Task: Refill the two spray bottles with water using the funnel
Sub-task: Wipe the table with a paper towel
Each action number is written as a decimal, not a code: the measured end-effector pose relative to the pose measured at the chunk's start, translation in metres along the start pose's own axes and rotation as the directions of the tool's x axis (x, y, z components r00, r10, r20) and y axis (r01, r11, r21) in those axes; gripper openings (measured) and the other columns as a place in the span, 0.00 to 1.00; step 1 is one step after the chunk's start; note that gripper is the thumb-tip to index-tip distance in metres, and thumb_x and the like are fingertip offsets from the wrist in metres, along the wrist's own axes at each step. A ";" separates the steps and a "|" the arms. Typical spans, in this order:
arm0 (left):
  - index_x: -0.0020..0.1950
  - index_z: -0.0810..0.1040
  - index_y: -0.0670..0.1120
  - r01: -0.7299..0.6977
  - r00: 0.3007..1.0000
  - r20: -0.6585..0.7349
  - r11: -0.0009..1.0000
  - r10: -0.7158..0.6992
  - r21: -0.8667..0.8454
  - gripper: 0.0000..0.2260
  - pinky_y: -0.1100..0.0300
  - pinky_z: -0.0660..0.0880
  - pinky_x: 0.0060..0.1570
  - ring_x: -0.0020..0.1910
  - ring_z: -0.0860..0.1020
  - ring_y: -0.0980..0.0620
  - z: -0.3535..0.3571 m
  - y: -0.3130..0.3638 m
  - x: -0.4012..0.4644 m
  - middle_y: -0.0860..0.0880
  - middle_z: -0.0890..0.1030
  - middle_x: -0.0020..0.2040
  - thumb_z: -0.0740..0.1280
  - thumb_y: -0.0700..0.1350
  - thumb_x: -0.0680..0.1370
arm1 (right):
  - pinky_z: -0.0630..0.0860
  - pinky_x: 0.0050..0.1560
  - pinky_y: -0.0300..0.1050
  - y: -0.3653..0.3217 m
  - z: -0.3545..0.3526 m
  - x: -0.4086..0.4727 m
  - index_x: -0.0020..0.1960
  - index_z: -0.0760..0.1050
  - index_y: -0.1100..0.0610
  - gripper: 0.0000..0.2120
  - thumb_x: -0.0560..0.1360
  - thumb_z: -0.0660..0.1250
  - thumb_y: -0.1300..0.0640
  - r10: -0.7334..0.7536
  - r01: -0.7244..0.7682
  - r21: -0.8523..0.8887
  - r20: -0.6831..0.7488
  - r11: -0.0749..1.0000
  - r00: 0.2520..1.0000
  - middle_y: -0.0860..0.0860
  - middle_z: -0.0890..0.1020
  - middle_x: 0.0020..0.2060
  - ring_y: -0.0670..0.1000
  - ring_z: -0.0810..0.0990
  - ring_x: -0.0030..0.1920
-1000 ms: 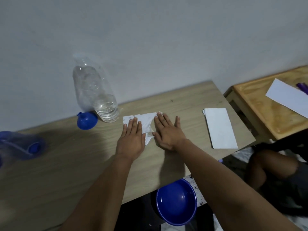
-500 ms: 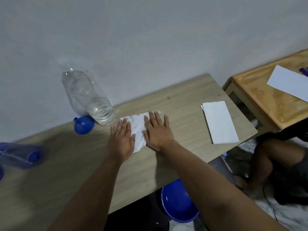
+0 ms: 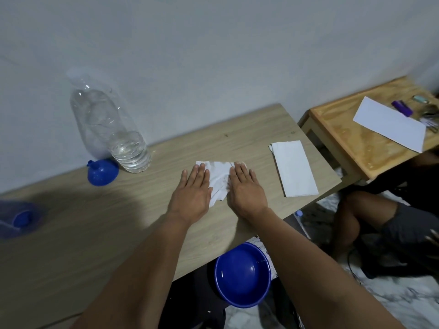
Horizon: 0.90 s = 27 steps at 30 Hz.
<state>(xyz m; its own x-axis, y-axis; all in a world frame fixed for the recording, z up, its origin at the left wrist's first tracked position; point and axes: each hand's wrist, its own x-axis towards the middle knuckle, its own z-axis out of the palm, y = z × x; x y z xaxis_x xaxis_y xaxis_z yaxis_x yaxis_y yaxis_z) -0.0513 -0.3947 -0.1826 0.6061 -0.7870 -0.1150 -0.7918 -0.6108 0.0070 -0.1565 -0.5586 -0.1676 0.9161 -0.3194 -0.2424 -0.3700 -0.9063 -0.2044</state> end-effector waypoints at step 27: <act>0.81 0.49 0.40 0.046 0.999 0.001 0.999 -0.046 -0.016 0.30 0.44 0.51 0.78 0.81 0.47 0.47 0.014 -0.178 -0.220 0.43 0.48 0.82 0.42 0.57 0.84 | 0.36 0.82 0.58 -0.273 0.068 -0.078 0.85 0.43 0.61 0.34 0.87 0.43 0.42 0.080 -0.083 0.054 0.048 0.995 0.996 0.59 0.44 0.85 0.57 0.40 0.85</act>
<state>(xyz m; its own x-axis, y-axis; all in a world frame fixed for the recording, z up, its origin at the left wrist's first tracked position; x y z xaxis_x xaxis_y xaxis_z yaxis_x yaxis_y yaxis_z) -0.0454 -0.1115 -0.1724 0.6414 -0.7583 -0.1166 -0.7620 -0.6473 0.0173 -0.1378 -0.2677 -0.1571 0.8751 -0.3771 -0.3034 -0.4522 -0.8605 -0.2348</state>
